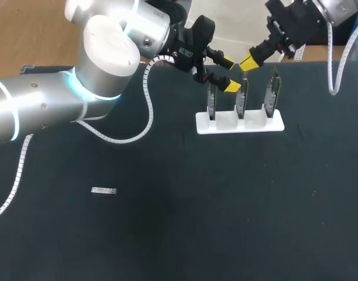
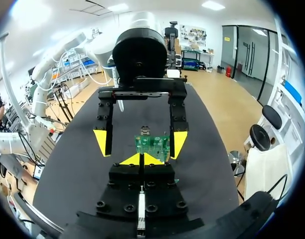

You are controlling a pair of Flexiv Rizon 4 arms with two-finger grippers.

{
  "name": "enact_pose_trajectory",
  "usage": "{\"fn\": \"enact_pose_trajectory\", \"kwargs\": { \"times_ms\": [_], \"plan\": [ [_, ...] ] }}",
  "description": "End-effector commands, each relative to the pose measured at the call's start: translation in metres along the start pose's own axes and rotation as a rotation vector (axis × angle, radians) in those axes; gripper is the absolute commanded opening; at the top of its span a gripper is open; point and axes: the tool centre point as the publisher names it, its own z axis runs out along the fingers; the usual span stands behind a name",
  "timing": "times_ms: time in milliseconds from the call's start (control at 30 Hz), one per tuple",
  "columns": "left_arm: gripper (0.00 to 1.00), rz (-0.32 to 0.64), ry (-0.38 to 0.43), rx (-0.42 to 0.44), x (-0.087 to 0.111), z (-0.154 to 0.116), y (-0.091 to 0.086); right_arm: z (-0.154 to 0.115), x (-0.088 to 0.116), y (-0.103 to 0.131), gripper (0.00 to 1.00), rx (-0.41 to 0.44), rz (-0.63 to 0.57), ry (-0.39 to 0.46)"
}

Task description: Pick up the optical module with the left hand, and insert it into the network port with the right hand.

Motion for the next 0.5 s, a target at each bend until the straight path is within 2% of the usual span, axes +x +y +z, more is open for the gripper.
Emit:
{"fn": "enact_pose_trajectory", "kwargs": {
  "times_ms": [33, 500],
  "plan": [
    [1.0, -0.002, 0.005, 0.003, -0.001, 0.0004, 0.0017, 0.0008, 0.003, -0.0027, 0.0, -0.006, 0.006, -0.002],
    [1.0, -0.002, 0.005, 0.003, -0.001, 0.0004, 0.0017, 0.005, 0.0097, 0.0029, 0.0, -0.012, 0.032, -0.01]
  ]
}}
